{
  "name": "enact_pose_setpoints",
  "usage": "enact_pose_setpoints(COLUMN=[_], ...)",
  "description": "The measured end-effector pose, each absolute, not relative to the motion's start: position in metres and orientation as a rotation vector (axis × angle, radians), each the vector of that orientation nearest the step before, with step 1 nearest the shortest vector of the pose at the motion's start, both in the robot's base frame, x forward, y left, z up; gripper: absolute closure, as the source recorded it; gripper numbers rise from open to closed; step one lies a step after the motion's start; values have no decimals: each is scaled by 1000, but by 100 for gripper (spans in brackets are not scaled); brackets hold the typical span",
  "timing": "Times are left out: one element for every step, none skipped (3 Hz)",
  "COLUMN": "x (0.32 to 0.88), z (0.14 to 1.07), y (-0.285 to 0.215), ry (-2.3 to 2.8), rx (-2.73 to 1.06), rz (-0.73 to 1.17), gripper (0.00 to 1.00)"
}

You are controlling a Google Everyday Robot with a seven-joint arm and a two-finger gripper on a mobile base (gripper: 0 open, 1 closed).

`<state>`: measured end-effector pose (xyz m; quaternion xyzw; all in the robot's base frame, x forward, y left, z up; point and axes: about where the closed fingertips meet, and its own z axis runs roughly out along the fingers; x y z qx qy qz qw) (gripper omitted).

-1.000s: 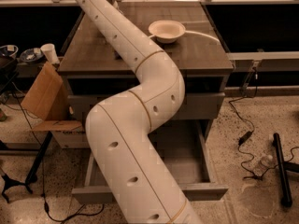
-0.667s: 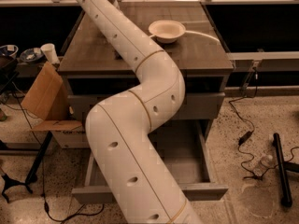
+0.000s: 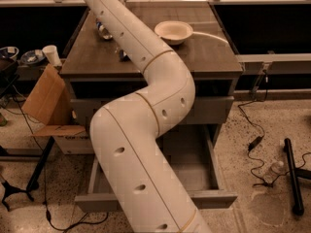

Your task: Place pepsi can into middle drawer

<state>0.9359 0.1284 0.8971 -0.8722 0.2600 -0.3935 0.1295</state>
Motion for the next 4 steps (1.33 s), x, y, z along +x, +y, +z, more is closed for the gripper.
enact_pose_setpoints(x=[925, 912, 903, 900], z=[904, 909, 915, 918], y=[128, 125, 120, 121], ry=[661, 554, 487, 457], rx=[-2579, -2631, -2654, -2649], rz=[-1102, -1057, -1024, -1009], gripper=[100, 100, 82, 59])
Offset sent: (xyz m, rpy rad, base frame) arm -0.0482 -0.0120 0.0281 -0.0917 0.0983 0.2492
